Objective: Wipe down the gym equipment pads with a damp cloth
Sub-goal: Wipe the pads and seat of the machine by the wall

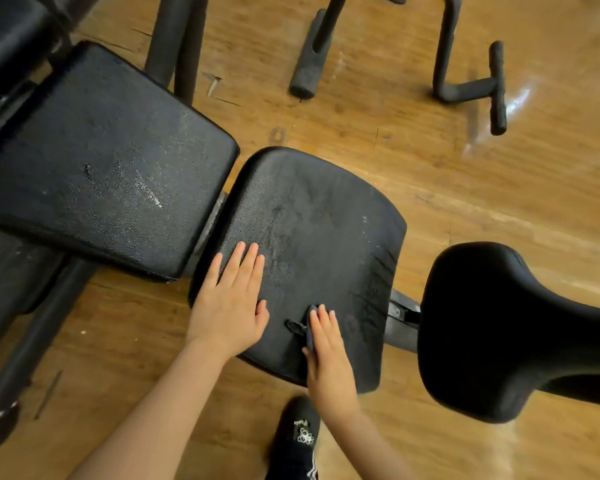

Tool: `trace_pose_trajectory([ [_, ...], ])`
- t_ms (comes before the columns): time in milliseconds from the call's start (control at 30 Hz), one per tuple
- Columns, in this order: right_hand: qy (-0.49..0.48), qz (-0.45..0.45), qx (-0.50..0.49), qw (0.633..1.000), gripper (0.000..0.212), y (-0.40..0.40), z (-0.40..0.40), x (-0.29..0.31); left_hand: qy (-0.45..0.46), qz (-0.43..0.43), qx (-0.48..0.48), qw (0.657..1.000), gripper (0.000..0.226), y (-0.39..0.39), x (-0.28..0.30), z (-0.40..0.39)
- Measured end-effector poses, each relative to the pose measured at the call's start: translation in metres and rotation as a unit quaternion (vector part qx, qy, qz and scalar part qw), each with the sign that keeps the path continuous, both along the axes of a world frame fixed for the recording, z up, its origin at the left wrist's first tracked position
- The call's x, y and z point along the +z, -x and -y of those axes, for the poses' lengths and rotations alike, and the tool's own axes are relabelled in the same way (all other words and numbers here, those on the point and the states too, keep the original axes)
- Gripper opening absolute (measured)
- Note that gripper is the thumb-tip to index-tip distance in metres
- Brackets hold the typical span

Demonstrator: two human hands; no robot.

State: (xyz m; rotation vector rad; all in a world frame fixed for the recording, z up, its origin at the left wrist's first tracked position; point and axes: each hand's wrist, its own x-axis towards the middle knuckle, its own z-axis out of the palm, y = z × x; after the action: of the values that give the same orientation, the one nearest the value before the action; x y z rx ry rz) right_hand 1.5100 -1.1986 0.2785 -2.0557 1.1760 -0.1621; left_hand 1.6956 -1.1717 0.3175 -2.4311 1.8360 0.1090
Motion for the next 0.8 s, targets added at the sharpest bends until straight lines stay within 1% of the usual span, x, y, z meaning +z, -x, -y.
trace_pose_trajectory([
  [167, 0.014, -0.002, 0.009, 1.0, 0.059, 0.004, -0.007, 0.004, -0.019, 0.039, 0.002, 0.999, 0.068, 0.006, 0.001, -0.001],
  [233, 0.02, 0.003, 0.014, 1.0, 0.057, 0.006, -0.006, 0.002, -0.035, 0.057, 0.014, 0.998, 0.073, 0.012, 0.002, -0.001],
  [300, 0.033, 0.005, 0.02, 0.999, 0.056, 0.009, -0.006, -0.001, -0.028, 0.048, 0.021, 0.998, 0.079, 0.016, 0.003, 0.0],
  [400, 0.05, 0.01, 0.028, 0.998, 0.056, 0.009, 0.004, -0.005, -0.012, 0.04, 0.019, 0.999, 0.081, 0.016, 0.001, 0.0],
  [500, 0.044, 0.005, -0.017, 0.999, 0.056, 0.0, 0.041, -0.011, -0.018, 0.043, 0.022, 0.999, 0.082, 0.017, -0.001, 0.0],
  [600, 0.038, -0.012, -0.069, 0.997, 0.054, -0.017, 0.1, -0.014, -0.025, 0.032, 0.026, 0.999, 0.079, 0.018, -0.002, 0.0],
  [800, 0.046, -0.067, -0.07, 0.994, 0.054, -0.053, 0.215, -0.002, -0.026, -0.01, 0.034, 0.999, 0.075, 0.017, -0.005, 0.002],
])
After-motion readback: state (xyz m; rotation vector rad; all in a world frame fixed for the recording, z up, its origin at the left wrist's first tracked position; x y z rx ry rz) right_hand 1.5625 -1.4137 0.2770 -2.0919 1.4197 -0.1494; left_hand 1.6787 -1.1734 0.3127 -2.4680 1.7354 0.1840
